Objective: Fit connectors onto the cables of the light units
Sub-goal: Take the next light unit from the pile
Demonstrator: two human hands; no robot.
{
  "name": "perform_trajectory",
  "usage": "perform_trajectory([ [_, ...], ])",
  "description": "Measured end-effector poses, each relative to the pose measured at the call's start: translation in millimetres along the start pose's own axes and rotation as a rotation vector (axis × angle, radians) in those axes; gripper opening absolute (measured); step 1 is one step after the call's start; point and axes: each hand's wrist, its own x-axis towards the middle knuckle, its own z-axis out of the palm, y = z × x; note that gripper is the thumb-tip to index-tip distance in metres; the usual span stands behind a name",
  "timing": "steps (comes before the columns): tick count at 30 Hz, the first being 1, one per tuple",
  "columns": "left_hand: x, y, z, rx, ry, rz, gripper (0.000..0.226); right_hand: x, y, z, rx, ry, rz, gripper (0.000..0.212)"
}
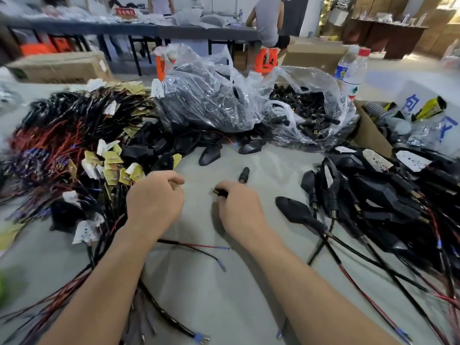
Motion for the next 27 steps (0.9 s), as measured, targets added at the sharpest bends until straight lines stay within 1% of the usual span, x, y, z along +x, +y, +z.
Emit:
perform_trajectory([
  [2, 3, -8, -4, 0.112, 0.129, 0.052, 0.035, 4, -7, 7, 0.116, 0.044, -0.016, 0.028],
  [3, 5, -12, -4, 0.195, 0.148, 0.052, 0.039, 5, -9, 10, 0.139, 0.050, -0.011, 0.033],
  [4, 6, -15, -4, 0.284, 0.130, 0.036, 0.040, 7, -9, 12, 0.144, 0.051, 0.003, 0.038],
  [6, 8, -20, -3, 0.426, 0.055, -0.006, 0.034, 9, -5, 14, 0.126, 0.063, 0.040, 0.049],
  [8, 8, -24, -2, 0.484, 0.036, -0.027, 0.024, 12, 4, 8, 0.103, 0.110, 0.084, 0.058],
  [9, 8, -25, -2, 0.489, 0.046, -0.031, 0.019, 12, 8, 5, 0.094, 0.141, 0.104, 0.060],
  [11, 9, -28, -3, 0.499, 0.065, -0.060, 0.013, 8, 16, -2, 0.090, 0.181, 0.110, 0.056],
  [14, 8, -30, -3, 0.525, 0.008, -0.077, 0.019, 2, 19, -3, 0.076, 0.150, 0.074, 0.045],
  [16, 4, -28, -1, 0.373, -0.017, -0.036, 0.020, 4, 18, -1, 0.082, 0.119, 0.055, 0.041],
  [18, 0, -24, -3, 0.148, -0.013, -0.009, 0.027, 6, 16, -1, 0.090, 0.108, 0.037, 0.039],
  [19, -2, -24, -6, 0.096, -0.011, 0.000, 0.031, 6, 16, -1, 0.100, 0.109, 0.024, 0.037],
  [20, -4, -24, -11, 0.112, -0.033, 0.025, 0.034, 6, 16, -1, 0.114, 0.111, 0.013, 0.036],
  [21, -7, -25, -15, 0.179, -0.081, 0.068, 0.039, 5, 17, -1, 0.127, 0.115, 0.008, 0.035],
  [23, -11, -26, -19, 0.374, -0.218, 0.161, 0.052, 5, 20, -1, 0.158, 0.121, 0.018, 0.033],
  [24, -12, -26, -18, 0.433, -0.259, 0.190, 0.056, 6, 21, -1, 0.179, 0.123, 0.030, 0.032],
  [25, -12, -27, -16, 0.451, -0.257, 0.203, 0.056, 6, 22, -1, 0.196, 0.126, 0.043, 0.031],
  [27, -10, -26, -12, 0.374, -0.161, 0.187, 0.047, 7, 21, -1, 0.230, 0.136, 0.065, 0.030],
])
